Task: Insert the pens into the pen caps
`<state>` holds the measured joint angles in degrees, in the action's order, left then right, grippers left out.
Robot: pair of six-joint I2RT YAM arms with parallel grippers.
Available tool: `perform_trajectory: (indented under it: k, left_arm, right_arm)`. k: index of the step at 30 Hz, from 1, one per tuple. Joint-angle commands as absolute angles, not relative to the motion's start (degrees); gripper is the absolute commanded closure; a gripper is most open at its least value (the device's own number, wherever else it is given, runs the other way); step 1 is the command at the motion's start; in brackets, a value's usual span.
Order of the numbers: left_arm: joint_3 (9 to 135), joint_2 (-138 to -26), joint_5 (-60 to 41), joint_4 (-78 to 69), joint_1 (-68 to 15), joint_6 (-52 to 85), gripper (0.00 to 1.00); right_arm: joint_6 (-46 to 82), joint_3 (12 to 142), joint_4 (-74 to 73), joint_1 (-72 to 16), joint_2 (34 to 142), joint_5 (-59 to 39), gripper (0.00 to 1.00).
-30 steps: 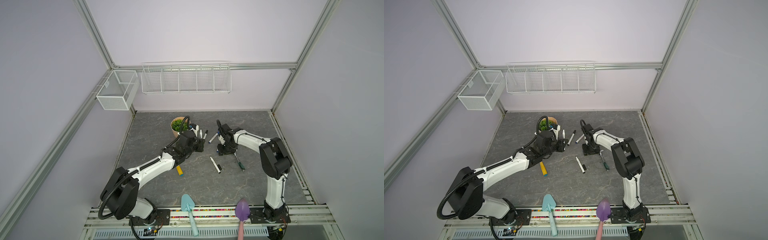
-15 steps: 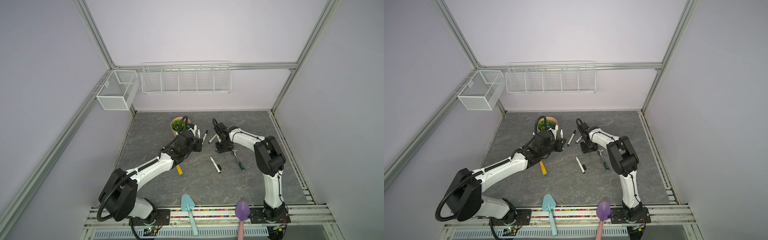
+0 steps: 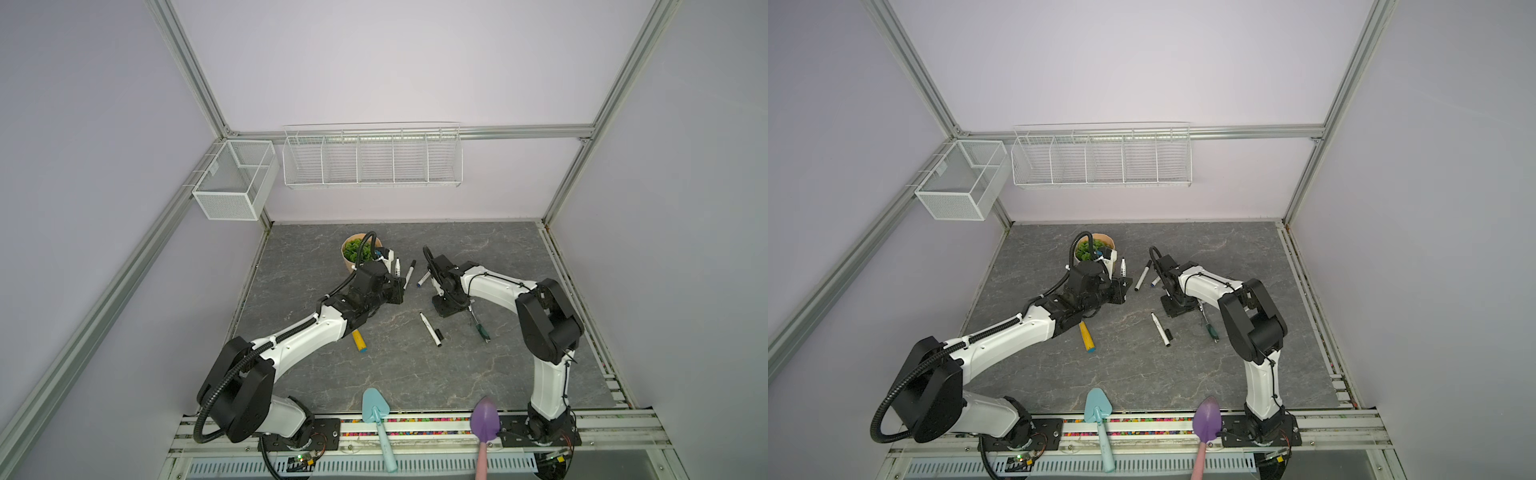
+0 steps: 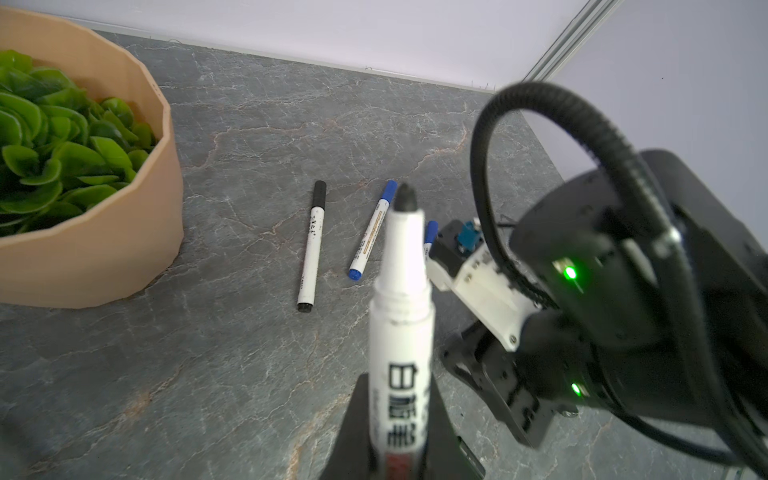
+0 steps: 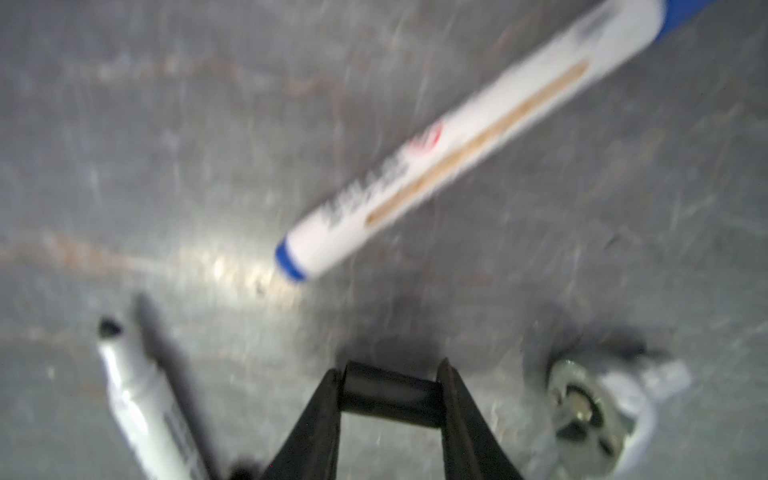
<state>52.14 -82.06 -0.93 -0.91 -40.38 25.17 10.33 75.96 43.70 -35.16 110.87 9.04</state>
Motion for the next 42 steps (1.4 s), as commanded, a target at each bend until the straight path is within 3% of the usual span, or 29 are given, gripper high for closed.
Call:
perform_trajectory:
  k: [1,7,16,22,29,35,42]
  left_arm:
    - [51.7,-81.1,-1.2,-0.3,-40.0,24.4,1.00]
    - [52.5,-81.9,-2.6,-0.5,-40.0,25.2,1.00]
    - [53.7,-82.2,-2.7,0.5,-40.0,25.1,1.00]
    - [54.1,-82.6,-3.2,0.6,-40.0,24.8,1.00]
    - [54.4,-82.8,-3.4,1.0,-40.0,24.2,1.00]
    - [54.3,-82.6,-3.4,1.4,-40.0,24.2,1.00]
    - [54.1,-81.6,-2.4,2.3,-40.0,23.5,1.00]
  right_arm:
    - [6.3,71.4,47.5,-37.9,104.7,8.2,0.67]
    - [5.9,67.3,43.8,-38.1,102.8,4.8,0.62]
    - [7.6,67.0,43.3,-37.0,101.5,1.6,0.47]
    - [14.0,64.9,45.0,-32.7,98.3,-5.3,0.44]
    - [14.9,63.2,46.6,-30.2,99.3,-12.8,0.52]
    - [15.7,62.8,46.4,-30.2,101.1,-7.5,0.66]
    - [16.1,64.5,45.2,-30.3,105.9,-6.4,0.69]
